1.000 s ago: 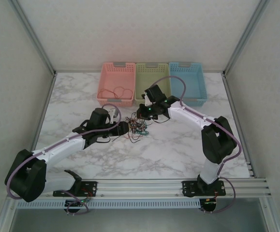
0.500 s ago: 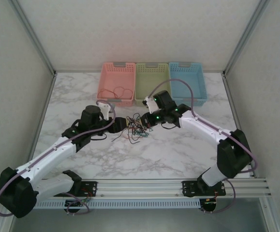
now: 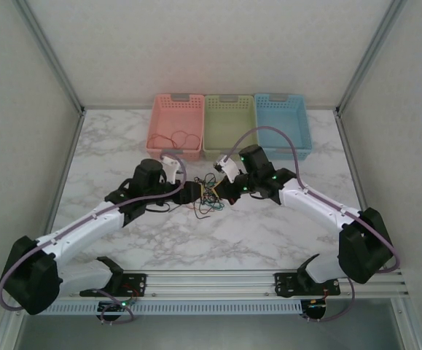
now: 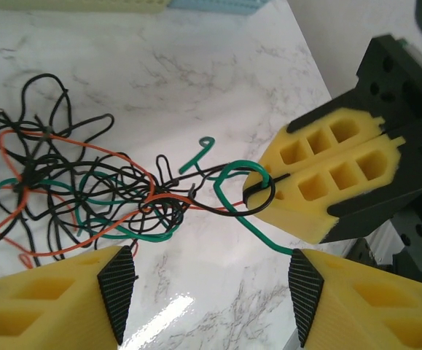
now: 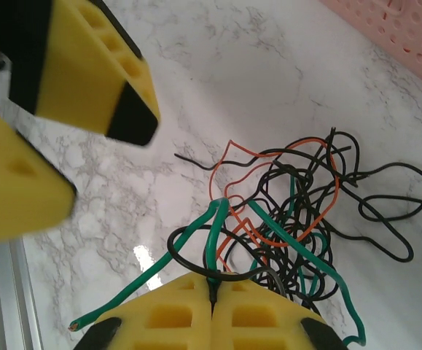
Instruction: Untangle the cables
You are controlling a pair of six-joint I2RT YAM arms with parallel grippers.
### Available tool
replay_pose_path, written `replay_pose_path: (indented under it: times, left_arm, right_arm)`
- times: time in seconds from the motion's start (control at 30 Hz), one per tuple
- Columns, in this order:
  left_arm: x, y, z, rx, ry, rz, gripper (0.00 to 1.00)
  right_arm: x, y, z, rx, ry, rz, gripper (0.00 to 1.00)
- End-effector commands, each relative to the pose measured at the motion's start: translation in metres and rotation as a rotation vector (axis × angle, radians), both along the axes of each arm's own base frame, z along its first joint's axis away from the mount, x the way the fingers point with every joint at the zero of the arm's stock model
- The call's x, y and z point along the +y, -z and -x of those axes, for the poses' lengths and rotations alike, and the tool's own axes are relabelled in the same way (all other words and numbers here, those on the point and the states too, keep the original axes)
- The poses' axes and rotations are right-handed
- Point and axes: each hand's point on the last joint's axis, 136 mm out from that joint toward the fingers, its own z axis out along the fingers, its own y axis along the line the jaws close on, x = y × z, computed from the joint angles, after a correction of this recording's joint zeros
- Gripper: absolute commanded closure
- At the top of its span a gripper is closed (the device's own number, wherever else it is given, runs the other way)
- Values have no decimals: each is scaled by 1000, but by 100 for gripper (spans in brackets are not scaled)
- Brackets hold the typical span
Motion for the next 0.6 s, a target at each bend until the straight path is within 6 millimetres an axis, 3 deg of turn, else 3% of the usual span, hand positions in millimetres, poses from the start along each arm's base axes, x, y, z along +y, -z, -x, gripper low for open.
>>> replay_pose_path:
  times: [0.0, 0.2, 0.57]
  left_arm:
    - [-13, 0, 5, -61, 81, 29, 40]
    - [-17, 19, 0, -94, 102, -6, 44]
    - [-34, 20, -17, -180, 150, 0, 44]
  right_arm:
    - [7, -10, -5, 13, -7, -56, 100]
    - [6, -9, -6, 105, 8, -105, 100]
    - [5, -14, -9, 199, 3, -161, 100]
